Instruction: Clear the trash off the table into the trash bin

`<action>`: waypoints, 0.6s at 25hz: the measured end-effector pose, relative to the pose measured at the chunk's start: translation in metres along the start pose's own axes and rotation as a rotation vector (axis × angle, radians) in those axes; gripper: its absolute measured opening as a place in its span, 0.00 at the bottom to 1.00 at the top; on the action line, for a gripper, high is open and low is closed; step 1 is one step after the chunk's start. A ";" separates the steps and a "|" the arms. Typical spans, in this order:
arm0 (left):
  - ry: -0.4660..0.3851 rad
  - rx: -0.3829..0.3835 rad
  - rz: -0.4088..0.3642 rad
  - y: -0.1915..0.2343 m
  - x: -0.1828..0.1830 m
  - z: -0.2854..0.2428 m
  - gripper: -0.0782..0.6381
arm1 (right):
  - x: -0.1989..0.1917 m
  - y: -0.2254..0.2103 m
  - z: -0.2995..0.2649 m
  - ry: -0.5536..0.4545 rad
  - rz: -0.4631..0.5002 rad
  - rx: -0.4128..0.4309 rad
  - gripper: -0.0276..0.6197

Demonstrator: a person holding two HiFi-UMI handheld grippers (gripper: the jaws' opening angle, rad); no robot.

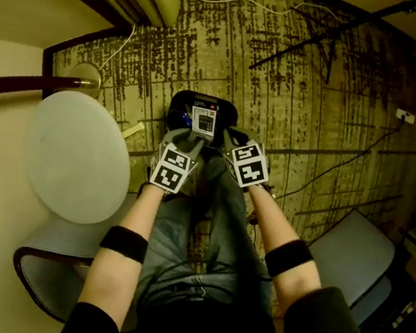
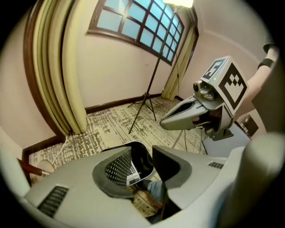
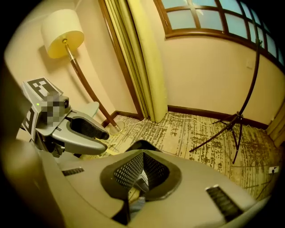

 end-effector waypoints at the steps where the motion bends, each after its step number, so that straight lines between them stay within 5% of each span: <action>1: -0.031 0.023 0.009 -0.005 0.007 0.021 0.28 | 0.010 0.008 0.017 -0.002 0.009 0.001 0.05; 5: -0.147 0.104 0.050 -0.026 0.036 0.111 0.11 | 0.050 0.040 0.077 -0.031 0.066 0.011 0.05; 10: -0.248 0.217 0.075 -0.033 0.058 0.207 0.11 | 0.104 0.076 0.119 -0.091 0.176 0.033 0.05; 15: -0.305 0.350 0.188 -0.032 0.039 0.287 0.11 | 0.136 0.135 0.142 -0.110 0.249 0.137 0.05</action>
Point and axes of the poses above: the fingertips, and each gripper's own axes: z backward along the fingers, y to its left, x out of its top, the point moved 7 cm from there along z, backward along the fingers, and after that the axes turned 3 degrees about y, right-handed, at the moved point
